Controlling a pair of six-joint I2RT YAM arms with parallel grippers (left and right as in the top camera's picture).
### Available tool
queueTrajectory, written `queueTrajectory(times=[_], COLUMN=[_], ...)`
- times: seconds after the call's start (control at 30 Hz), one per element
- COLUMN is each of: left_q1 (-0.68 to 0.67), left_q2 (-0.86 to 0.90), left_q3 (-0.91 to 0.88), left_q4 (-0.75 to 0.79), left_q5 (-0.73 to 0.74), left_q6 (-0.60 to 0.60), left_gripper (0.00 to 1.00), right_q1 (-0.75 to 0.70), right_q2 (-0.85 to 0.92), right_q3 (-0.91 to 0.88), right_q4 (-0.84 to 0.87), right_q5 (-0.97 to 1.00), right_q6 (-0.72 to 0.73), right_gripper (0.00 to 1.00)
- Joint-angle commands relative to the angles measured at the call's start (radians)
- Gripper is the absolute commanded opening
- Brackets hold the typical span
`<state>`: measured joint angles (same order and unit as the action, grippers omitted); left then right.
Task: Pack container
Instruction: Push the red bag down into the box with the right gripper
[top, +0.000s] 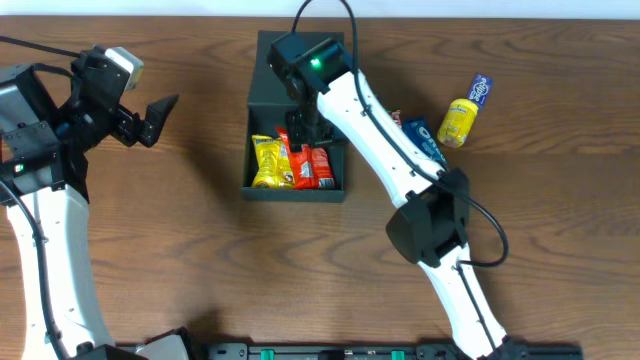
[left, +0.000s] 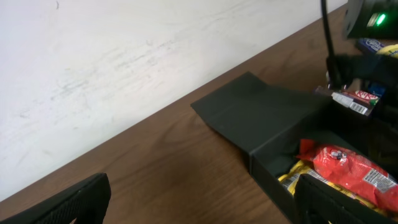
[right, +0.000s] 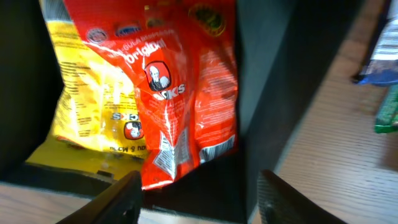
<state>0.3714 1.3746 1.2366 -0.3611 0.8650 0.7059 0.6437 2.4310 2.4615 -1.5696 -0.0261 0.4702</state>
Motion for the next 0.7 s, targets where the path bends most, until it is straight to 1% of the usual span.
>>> queueTrajectory(times=[0.0,0.37,0.5,0.57,0.6,0.63,0.67], left_q1=[0.002,0.002,0.002,0.002,0.002,0.002,0.002], left_q2=[0.009,0.009,0.009,0.009,0.009,0.009,0.009], left_q3=[0.006,0.006,0.006,0.006,0.006,0.006,0.006], left_q4=[0.003,0.002,0.002,0.002,0.002,0.002,0.002], left_q5=[0.015,0.015,0.015,0.015,0.015,0.015,0.015], left_q6=[-0.011,-0.014,-0.014,-0.015,-0.014,-0.015,-0.014], left_gripper=[0.95,0.95,0.95,0.95,0.95,0.95,0.95], right_q1=[0.013,0.032,0.034,0.034,0.034,0.034,0.035], right_q2=[0.009,0.009,0.009,0.009,0.009,0.009,0.009], right_q3=[-0.036,-0.121,-0.147,-0.156,-0.159,-0.160,-0.160], right_q4=[0.025,0.110,0.138,0.146,0.150,0.153,0.158], right_q5=[-0.031,-0.031,-0.031,-0.031,-0.031,-0.031,-0.031], right_q6=[-0.024,-0.023,-0.023,-0.023,-0.023,-0.023,-0.022], right_gripper=[0.57,0.56,0.54,0.51,0.45,0.38,0.25])
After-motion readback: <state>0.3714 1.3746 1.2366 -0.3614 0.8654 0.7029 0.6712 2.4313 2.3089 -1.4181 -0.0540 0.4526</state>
